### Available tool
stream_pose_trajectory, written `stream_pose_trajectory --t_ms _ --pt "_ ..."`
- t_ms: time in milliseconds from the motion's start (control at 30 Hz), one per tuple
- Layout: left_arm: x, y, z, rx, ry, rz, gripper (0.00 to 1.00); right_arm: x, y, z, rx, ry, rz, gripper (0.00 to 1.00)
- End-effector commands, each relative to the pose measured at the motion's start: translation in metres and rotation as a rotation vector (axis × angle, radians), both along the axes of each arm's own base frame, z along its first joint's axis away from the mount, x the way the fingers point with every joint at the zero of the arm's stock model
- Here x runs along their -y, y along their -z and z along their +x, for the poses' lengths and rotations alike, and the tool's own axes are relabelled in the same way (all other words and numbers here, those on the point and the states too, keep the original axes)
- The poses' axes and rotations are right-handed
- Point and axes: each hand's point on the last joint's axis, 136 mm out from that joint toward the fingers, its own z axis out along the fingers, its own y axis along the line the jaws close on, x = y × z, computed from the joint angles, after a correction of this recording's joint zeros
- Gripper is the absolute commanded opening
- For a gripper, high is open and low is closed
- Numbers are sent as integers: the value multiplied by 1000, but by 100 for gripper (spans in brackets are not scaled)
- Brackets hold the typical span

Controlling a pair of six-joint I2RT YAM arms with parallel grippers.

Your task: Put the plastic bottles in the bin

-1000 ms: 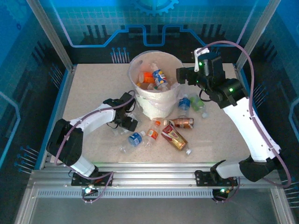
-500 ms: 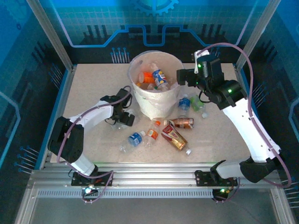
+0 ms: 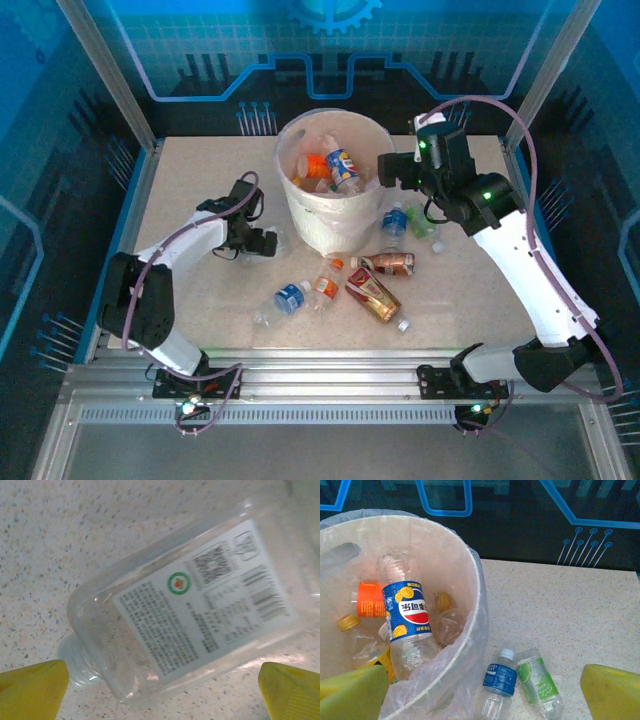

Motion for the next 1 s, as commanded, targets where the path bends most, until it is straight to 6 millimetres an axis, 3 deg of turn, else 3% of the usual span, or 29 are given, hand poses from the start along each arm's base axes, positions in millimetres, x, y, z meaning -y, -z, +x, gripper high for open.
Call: stream_pose_trajectory --t_ms 0,200,367,533,700,967 --pt "7 -35 6 85 176 20 99 10 -4 -2 14 37 13 100" --pt "4 -30 12 154 475 150 99 8 0 -2 1 32 13 100" --pt "-2 -33 22 211 542 113 99 11 2 -5 0 41 14 100" --pt "-1 -17 18 156 629 118 99 12 2 -5 4 47 15 100" --pt "12 -4 8 95 700 40 99 12 3 -4 -1 49 14 100" --pt "5 13 12 25 715 85 99 13 4 -4 -2 52 12 100"
